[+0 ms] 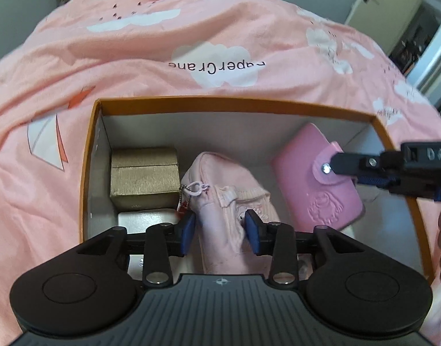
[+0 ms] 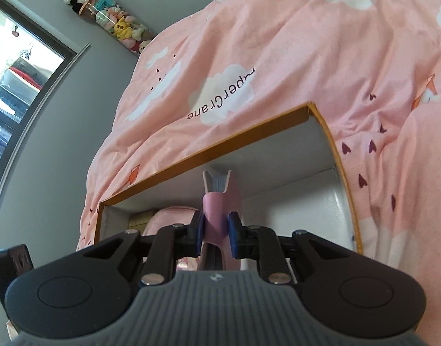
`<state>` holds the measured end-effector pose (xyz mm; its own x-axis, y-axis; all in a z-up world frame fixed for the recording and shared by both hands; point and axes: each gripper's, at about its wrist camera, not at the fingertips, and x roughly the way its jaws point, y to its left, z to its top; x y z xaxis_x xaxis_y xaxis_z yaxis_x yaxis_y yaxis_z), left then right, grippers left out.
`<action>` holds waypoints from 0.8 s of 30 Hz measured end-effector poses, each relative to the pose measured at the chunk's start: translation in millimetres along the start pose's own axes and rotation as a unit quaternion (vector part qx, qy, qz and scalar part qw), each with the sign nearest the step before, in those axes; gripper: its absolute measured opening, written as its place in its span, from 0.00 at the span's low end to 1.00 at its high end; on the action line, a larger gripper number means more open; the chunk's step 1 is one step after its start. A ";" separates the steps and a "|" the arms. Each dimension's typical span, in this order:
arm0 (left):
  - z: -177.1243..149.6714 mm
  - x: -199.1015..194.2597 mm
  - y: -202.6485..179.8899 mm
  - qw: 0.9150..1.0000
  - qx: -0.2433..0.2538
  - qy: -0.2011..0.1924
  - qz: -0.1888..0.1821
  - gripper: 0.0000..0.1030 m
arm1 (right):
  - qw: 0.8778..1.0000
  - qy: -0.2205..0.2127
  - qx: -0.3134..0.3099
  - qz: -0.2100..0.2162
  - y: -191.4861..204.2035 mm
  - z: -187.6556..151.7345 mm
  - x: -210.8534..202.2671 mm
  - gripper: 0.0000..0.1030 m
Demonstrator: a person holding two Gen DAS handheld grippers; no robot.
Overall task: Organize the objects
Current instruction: 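Carry the pink backpack into the box with the left tool while the right tool carries the wallet, then release the backpack in the box with the left tool while the right tool releases the wallet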
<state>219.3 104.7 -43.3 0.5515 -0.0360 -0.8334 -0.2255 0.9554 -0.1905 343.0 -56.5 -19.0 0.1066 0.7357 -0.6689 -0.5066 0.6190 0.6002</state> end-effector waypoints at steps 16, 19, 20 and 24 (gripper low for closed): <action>-10.5 4.2 -9.8 0.996 0.066 0.055 0.010 0.34 | 0.999 0.022 0.028 0.004 -9.1 -3.2 23.7 0.19; -11.6 4.3 -10.3 0.996 0.064 0.055 0.009 0.34 | 0.999 0.031 0.026 -0.002 -10.0 -2.1 24.4 0.19; -11.9 3.3 -9.4 0.997 0.061 0.051 0.004 0.34 | 0.999 0.037 0.022 -0.012 -9.0 -1.3 24.6 0.19; -9.5 -1.6 -8.6 0.998 0.059 0.034 -0.015 0.34 | 0.997 0.046 -0.027 -0.056 -0.6 -0.4 25.2 0.20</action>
<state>212.8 93.8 -45.2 0.4995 -0.0815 -0.8625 -0.1106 0.9814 -0.1568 345.7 -38.5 -36.3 0.0882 0.6330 -0.7691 -0.5414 0.6786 0.4964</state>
